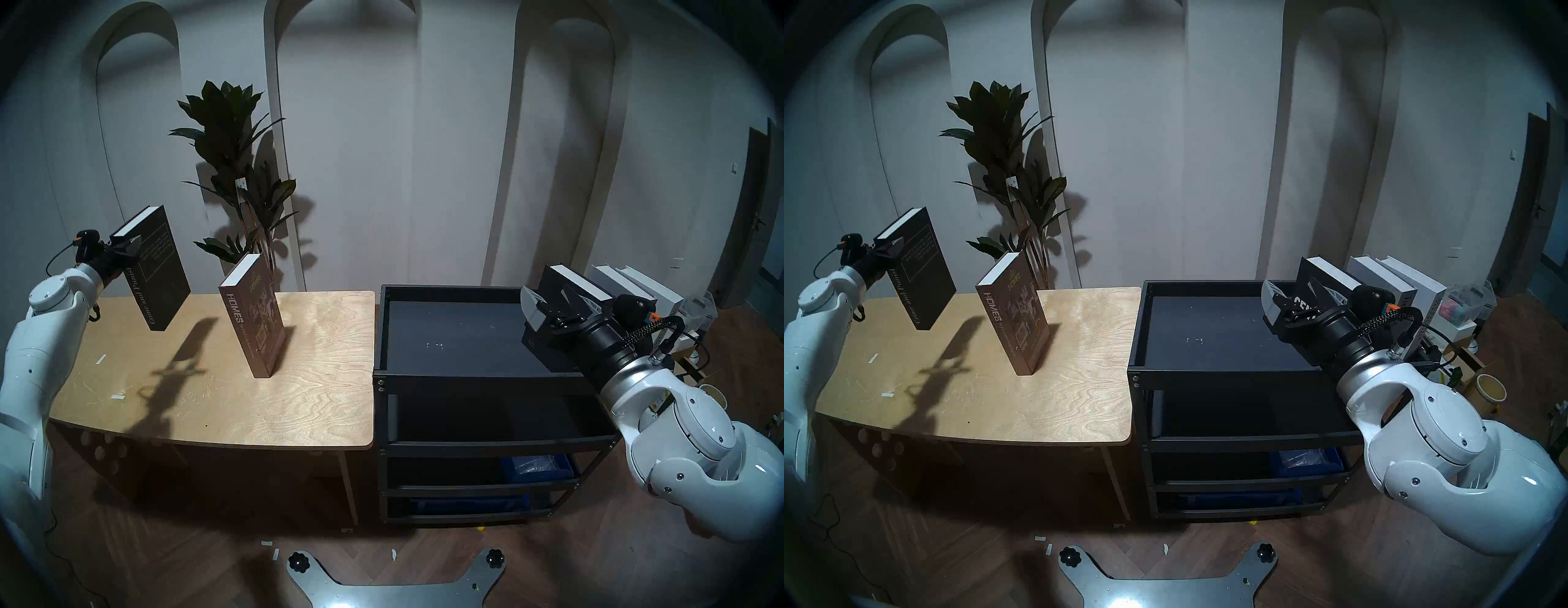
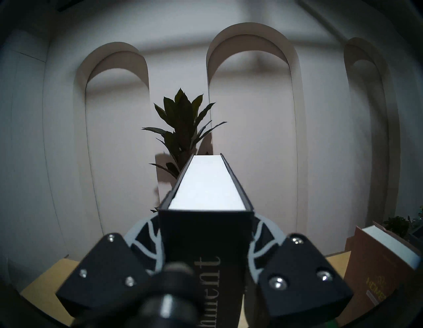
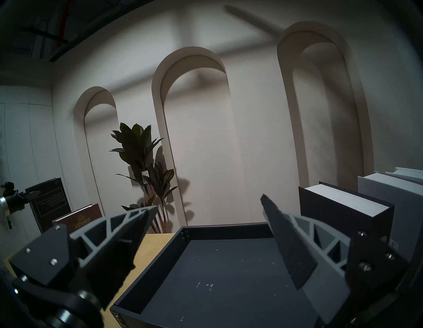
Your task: Move the books from the display table onto the shelf, standing them upright with spines facing out and tallest at one end
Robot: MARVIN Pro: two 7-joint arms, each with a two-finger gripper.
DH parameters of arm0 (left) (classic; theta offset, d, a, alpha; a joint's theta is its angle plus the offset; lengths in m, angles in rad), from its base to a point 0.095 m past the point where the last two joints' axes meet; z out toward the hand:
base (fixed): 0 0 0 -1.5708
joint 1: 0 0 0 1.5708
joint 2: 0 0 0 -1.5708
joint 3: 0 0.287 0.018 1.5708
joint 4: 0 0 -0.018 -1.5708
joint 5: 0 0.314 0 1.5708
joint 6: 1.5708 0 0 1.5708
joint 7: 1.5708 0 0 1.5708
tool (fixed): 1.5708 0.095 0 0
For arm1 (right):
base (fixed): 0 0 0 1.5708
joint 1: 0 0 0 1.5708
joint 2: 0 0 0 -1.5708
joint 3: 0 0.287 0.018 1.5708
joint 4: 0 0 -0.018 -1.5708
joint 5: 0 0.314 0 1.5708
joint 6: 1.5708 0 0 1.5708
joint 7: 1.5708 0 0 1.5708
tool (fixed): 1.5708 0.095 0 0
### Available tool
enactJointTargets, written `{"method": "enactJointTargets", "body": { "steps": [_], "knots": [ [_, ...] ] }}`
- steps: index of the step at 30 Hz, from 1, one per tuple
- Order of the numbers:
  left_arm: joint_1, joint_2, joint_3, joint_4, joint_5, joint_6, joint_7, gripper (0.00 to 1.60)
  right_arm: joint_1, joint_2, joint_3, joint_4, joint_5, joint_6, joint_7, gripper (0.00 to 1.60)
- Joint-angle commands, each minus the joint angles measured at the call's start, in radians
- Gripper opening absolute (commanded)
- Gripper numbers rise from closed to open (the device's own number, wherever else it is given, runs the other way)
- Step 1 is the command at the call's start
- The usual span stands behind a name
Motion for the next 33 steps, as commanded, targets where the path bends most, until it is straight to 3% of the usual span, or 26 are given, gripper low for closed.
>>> {"method": "enactJointTargets", "body": {
  "steps": [1,13,24,33],
  "knots": [
    [-0.114,0.008,0.013,-0.099,0.041,0.105,0.094,0.0,0.011,-0.011,0.021,-0.013,-0.013,-0.023,-0.004,1.6],
    [-0.195,-0.012,0.0,-0.253,0.035,0.348,0.223,0.0,-0.005,-0.022,0.042,-0.013,-0.033,-0.037,-0.01,1.6],
    [-0.256,-0.018,-0.048,-0.394,-0.009,0.542,0.328,0.0,-0.016,-0.021,0.051,-0.013,-0.052,-0.041,0.002,1.6],
    [-0.282,-0.023,-0.092,-0.545,-0.049,0.724,0.459,0.0,-0.026,-0.017,0.06,-0.013,-0.072,-0.041,0.028,1.6]
  ]
}}
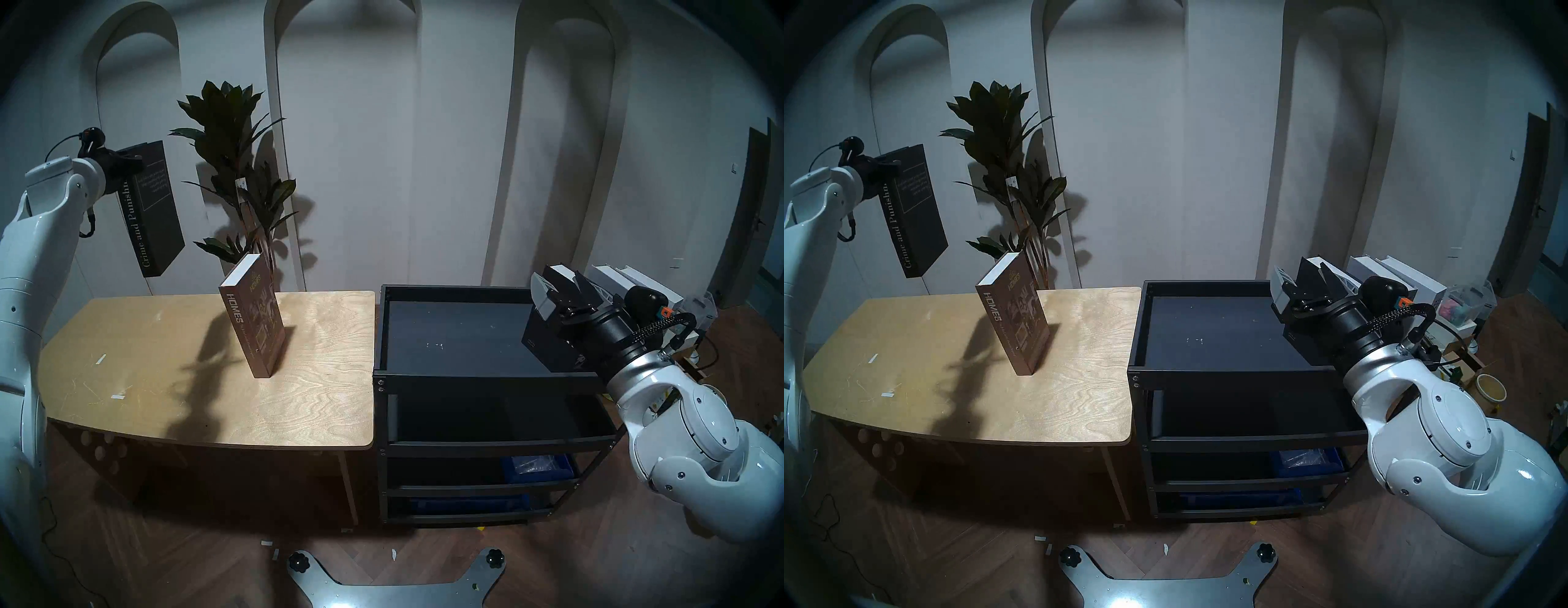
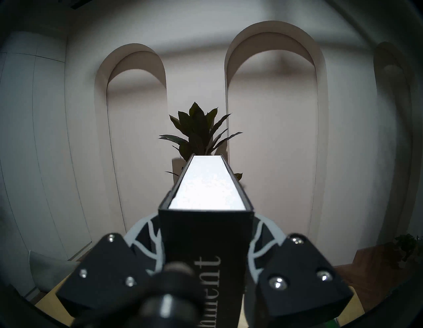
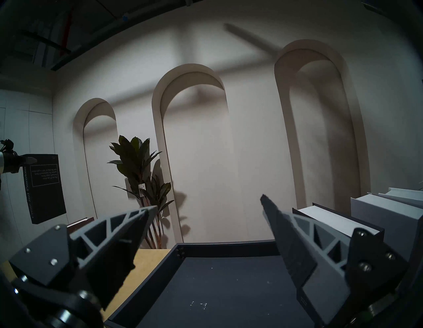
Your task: Move the books from the display table onto the shelf, standing them upright with spines facing out and tallest at one end
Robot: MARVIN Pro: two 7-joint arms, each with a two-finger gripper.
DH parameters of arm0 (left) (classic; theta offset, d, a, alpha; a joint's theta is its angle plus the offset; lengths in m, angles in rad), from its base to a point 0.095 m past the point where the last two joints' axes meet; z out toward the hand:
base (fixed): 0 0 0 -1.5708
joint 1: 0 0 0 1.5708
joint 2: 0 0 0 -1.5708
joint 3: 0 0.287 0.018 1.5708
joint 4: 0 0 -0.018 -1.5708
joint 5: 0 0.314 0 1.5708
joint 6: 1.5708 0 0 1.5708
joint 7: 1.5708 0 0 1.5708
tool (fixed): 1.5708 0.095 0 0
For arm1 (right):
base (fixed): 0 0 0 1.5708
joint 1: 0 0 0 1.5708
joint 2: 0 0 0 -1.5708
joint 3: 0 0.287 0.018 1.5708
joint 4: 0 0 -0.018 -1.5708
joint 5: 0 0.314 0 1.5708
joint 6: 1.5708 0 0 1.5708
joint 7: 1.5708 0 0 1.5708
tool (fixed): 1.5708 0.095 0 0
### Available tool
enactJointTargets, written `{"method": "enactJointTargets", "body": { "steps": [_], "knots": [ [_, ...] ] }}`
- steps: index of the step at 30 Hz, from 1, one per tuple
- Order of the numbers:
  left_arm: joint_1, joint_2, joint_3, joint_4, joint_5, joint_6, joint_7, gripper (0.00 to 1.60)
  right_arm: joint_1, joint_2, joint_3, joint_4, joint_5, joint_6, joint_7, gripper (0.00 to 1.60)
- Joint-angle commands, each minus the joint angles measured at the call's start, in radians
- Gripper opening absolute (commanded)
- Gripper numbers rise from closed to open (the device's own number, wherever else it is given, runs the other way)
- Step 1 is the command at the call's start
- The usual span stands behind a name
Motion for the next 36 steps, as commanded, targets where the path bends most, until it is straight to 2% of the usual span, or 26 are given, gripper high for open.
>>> {"method": "enactJointTargets", "body": {
  "steps": [1,3,9,14,22,23,28,31,36],
  "knots": [
    [-0.083,-0.008,-0.044,-0.114,-0.026,0.094,0.076,0.0,-0.002,0.008,0.018,-0.012,-0.018,-0.01,0.019,1.6],
    [-0.089,-0.012,-0.049,-0.128,-0.033,0.103,0.08,0.0,-0.002,0.009,0.018,-0.012,-0.02,-0.009,0.021,1.6],
    [-0.125,-0.042,-0.071,-0.212,-0.075,0.194,0.126,0.0,-0.006,0.015,0.021,-0.012,-0.03,-0.007,0.035,1.6],
    [-0.124,-0.079,-0.084,-0.297,-0.12,0.288,0.17,0.0,-0.015,0.02,0.015,-0.012,-0.04,-0.007,0.049,1.6],
    [-0.097,-0.147,-0.102,-0.416,-0.206,0.288,0.242,0.0,-0.026,0.025,0.009,-0.012,-0.056,-0.008,0.064,1.6],
    [-0.105,-0.158,-0.098,-0.407,-0.215,0.288,0.246,0.0,-0.026,0.024,0.007,-0.012,-0.058,-0.009,0.064,1.6],
    [-0.062,-0.194,-0.111,-0.492,-0.279,0.288,0.322,0.0,-0.034,0.024,-0.001,-0.012,-0.071,-0.009,0.066,1.6],
    [-0.039,-0.227,-0.104,-0.539,-0.332,0.288,0.374,0.0,-0.038,0.024,-0.011,-0.012,-0.081,-0.01,0.066,1.6],
    [-0.014,-0.255,-0.084,-0.582,-0.371,0.288,0.426,0.0,-0.046,0.024,-0.027,-0.012,-0.092,-0.008,0.067,1.6]
  ]
}}
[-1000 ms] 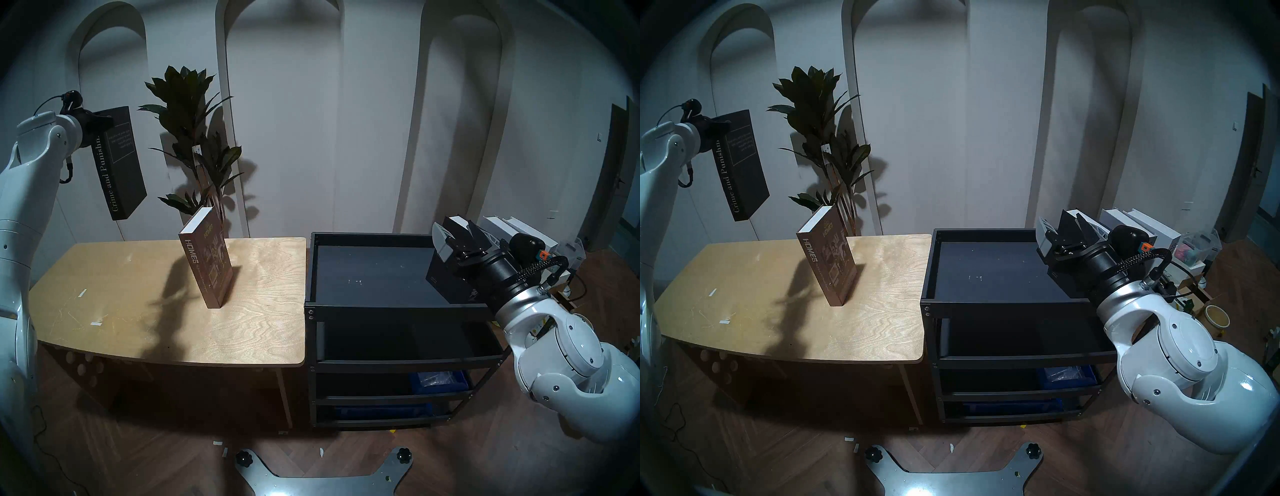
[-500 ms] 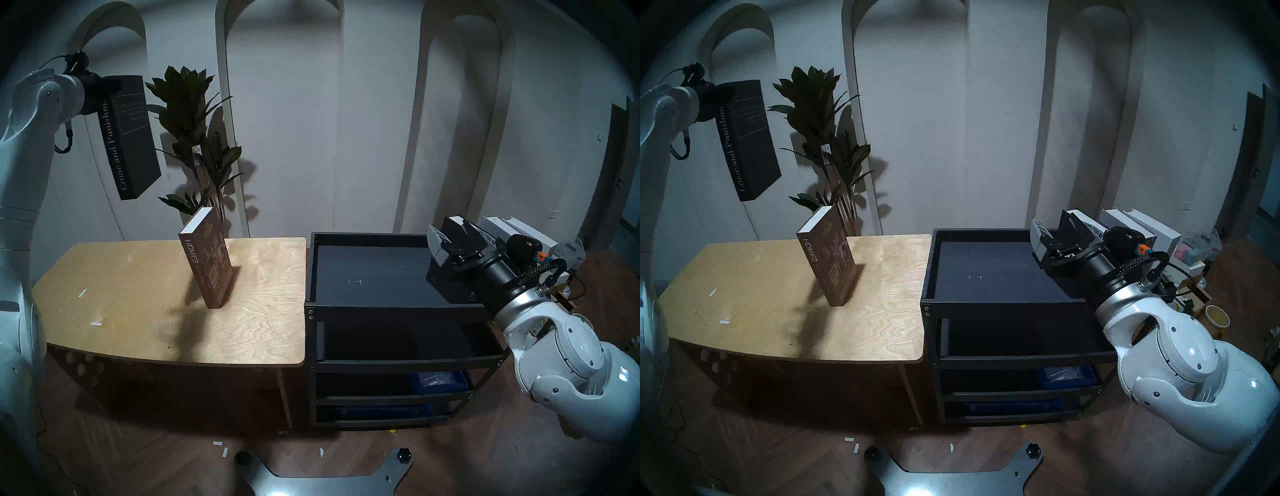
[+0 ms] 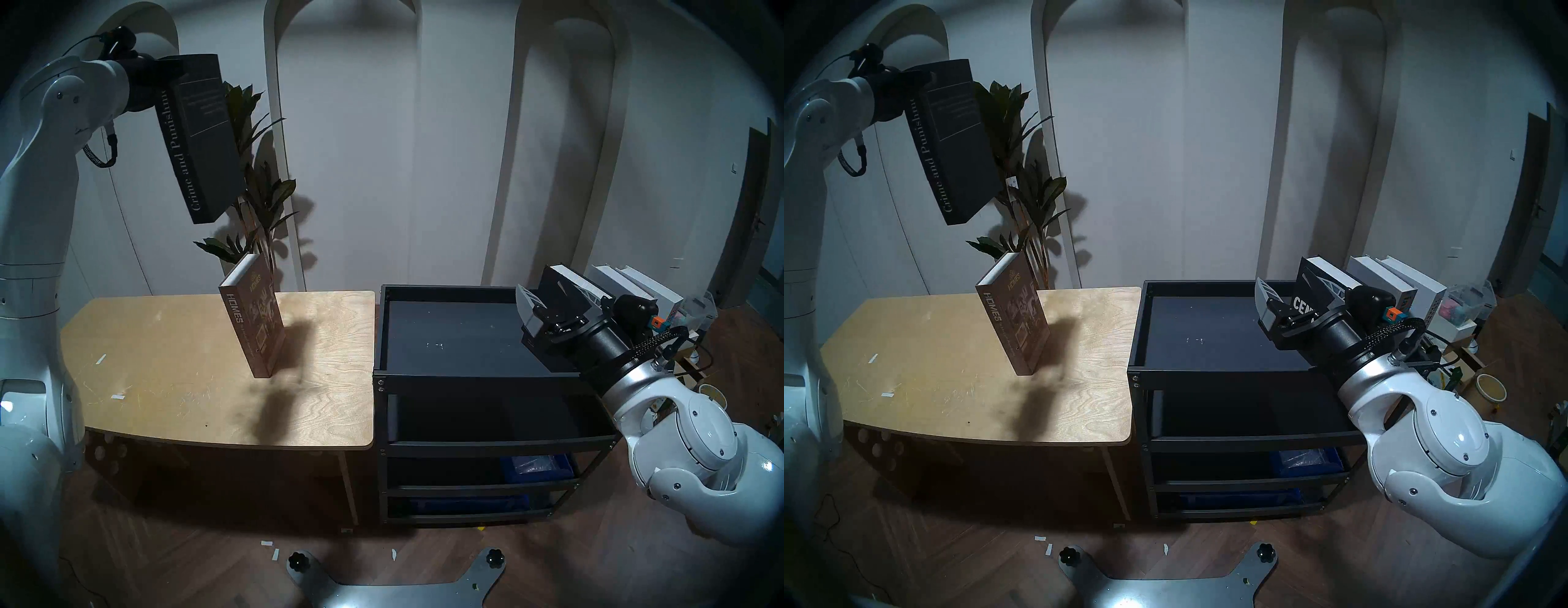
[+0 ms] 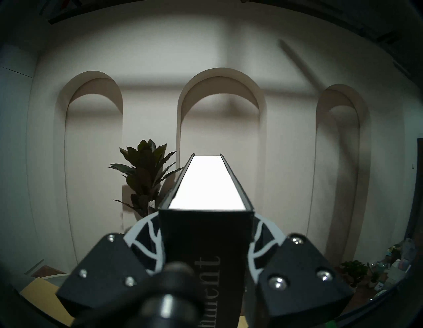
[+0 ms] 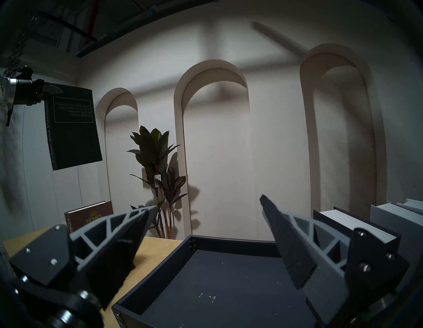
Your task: Move the books from the display table onto the shelf, standing them upright with spines facing out and tallest at one end
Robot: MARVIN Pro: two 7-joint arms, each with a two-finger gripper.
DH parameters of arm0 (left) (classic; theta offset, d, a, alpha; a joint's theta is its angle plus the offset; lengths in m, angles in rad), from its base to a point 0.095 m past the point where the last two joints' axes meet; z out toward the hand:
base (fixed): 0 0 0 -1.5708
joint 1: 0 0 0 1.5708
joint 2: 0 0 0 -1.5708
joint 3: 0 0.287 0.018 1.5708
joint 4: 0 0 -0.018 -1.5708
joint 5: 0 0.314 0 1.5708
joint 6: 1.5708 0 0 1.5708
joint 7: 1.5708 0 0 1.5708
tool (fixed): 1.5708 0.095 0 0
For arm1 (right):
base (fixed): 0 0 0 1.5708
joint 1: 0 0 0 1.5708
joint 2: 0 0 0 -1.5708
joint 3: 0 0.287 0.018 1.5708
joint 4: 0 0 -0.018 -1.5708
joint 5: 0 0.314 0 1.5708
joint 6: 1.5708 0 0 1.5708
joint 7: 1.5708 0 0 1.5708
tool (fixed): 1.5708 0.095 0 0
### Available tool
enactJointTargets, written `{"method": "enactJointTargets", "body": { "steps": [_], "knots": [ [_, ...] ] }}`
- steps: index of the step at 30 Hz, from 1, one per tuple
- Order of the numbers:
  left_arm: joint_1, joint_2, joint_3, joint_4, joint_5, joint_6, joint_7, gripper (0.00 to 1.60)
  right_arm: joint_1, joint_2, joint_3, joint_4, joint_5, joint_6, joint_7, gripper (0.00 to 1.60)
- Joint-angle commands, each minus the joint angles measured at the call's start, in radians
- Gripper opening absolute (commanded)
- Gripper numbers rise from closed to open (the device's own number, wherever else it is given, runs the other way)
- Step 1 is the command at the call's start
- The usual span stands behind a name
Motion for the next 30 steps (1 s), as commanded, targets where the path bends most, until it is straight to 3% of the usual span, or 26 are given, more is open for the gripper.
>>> {"method": "enactJointTargets", "body": {
  "steps": [1,13,23,30],
  "knots": [
    [0.03,-0.069,0.012,-0.087,-0.071,-0.004,0.078,0.0,-0.009,-0.002,-0.019,-0.012,-0.025,-0.007,-0.002,1.6],
    [0.082,-0.157,0.071,-0.205,-0.199,-0.004,0.271,0.0,-0.009,-0.006,-0.065,-0.012,-0.082,-0.007,-0.027,1.6],
    [0.107,-0.195,0.1,-0.242,-0.265,-0.004,0.407,0.0,0.044,-0.049,-0.079,-0.012,-0.176,0.011,-0.182,1.6],
    [0.109,-0.212,0.102,-0.256,-0.296,-0.004,0.475,0.0,0.066,-0.088,-0.137,-0.012,-0.197,0.017,-0.267,1.6]
  ]
}}
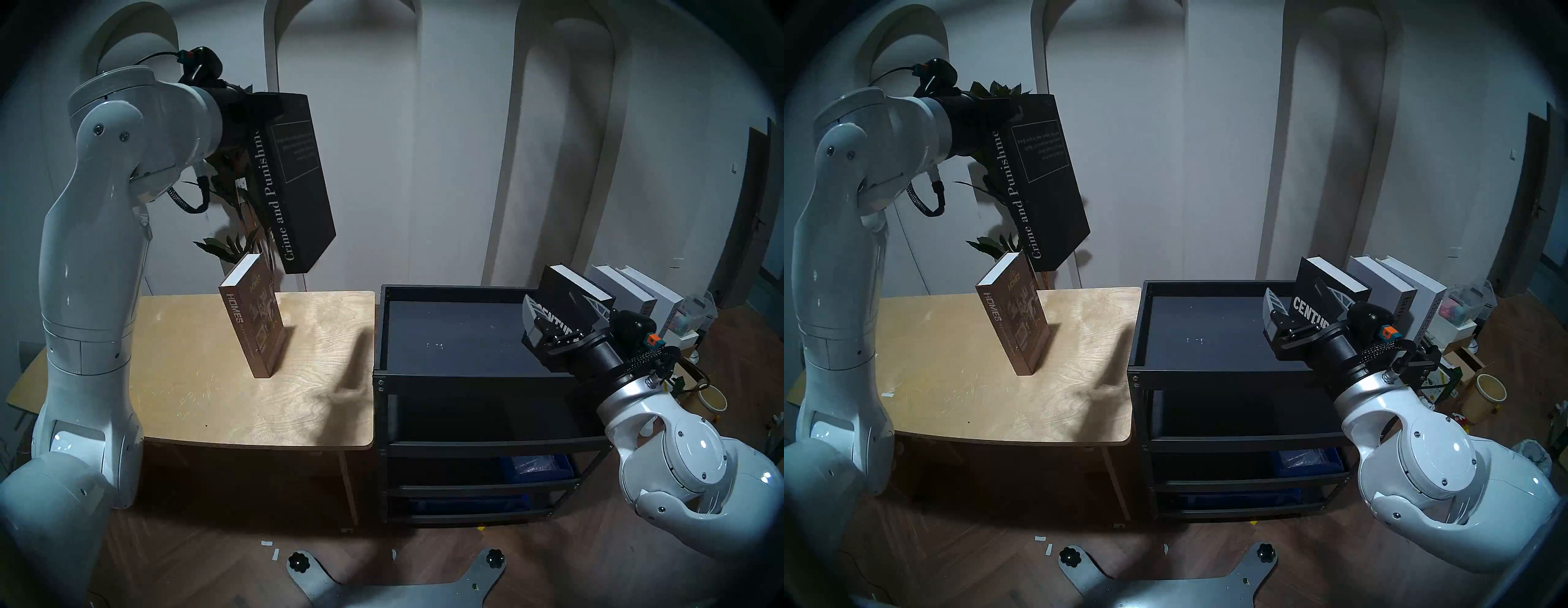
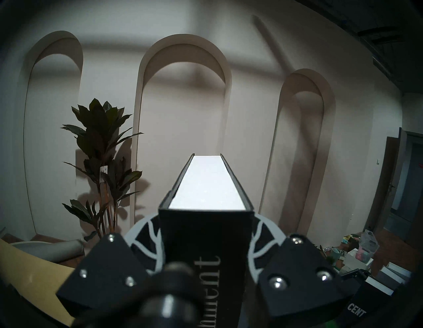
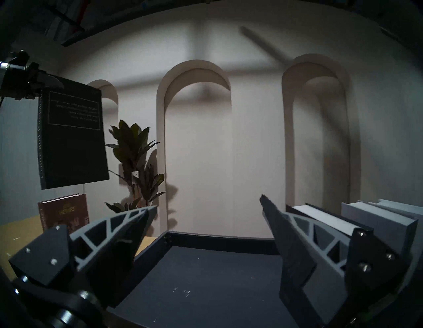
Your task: Move the books from the display table onto the shelf, standing them upright with spines facing out and tallest at one end
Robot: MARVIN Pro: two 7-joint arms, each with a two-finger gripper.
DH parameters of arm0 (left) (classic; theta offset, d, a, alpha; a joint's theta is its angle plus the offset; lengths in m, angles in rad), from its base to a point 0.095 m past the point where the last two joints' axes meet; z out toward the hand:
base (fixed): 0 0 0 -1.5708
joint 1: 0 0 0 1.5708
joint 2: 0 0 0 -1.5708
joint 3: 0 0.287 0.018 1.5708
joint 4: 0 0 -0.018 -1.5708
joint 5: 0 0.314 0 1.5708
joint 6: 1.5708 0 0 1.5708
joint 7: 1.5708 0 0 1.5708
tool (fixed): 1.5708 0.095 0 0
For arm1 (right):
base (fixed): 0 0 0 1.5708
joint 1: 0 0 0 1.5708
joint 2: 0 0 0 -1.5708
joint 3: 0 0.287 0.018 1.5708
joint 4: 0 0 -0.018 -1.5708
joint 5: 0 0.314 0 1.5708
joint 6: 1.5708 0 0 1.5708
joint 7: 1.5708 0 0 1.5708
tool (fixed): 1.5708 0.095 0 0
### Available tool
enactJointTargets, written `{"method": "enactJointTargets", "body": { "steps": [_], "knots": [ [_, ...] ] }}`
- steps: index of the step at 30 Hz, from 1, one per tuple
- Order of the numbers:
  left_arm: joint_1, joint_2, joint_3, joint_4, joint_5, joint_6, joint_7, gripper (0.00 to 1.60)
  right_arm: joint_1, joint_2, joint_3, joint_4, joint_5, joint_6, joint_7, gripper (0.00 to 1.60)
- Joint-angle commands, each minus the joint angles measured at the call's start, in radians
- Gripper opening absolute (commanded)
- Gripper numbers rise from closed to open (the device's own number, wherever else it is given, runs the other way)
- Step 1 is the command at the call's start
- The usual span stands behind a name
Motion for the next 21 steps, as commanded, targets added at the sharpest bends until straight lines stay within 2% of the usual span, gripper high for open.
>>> {"method": "enactJointTargets", "body": {
  "steps": [1,6,21],
  "knots": [
    [-0.016,-0.027,-0.01,-0.029,-0.022,-0.003,0.058,0.0,0.04,-0.052,-0.054,-0.012,-0.03,0.008,-0.075,1.6],
    [-0.018,-0.046,-0.001,-0.038,-0.046,-0.003,0.052,0.0,0.072,-0.074,-0.123,-0.012,-0.045,0.021,-0.1,1.6],
    [-0.025,-0.097,0.055,-0.081,-0.106,-0.005,0.031,0.0,0.202,-0.142,-0.28,-0.012,-0.092,0.08,-0.1,1.6]
  ]
}}
